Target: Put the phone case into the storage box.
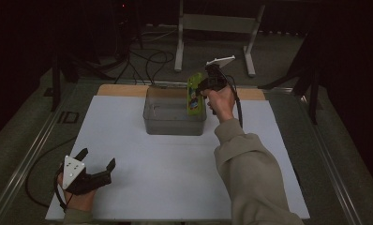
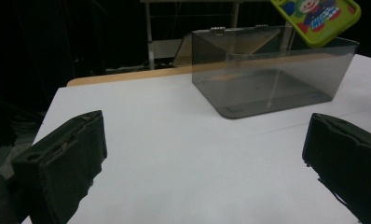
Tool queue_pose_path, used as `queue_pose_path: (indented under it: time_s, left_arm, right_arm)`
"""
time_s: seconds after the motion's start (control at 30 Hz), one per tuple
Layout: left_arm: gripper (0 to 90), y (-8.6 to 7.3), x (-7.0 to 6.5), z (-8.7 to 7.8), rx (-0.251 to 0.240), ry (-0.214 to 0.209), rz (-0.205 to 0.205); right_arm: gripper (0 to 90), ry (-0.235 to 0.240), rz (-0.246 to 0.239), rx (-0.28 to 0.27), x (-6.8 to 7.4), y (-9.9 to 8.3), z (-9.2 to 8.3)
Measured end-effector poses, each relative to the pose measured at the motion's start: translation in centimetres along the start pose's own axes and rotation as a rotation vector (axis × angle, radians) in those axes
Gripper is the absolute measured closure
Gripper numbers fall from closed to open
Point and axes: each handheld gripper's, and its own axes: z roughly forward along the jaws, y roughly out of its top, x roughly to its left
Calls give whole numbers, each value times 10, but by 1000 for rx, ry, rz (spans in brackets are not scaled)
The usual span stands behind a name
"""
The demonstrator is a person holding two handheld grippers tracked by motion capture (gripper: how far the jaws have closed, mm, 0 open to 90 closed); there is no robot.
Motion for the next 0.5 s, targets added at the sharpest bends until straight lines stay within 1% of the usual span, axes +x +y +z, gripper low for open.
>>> queue_pose_path:
  time_s: [0.13,0.27,0.5]
  left_arm:
    - [6,0,0,0,0,0,2]
    - [6,0,0,0,-2,1,-1]
    - [6,0,0,0,-1,3,0]
  right_arm:
    - [785,-5,5,9,0,0,3]
    - [784,-13,-1,18,-1,-1,7]
    - [784,-19,18,45,-5,-2,15]
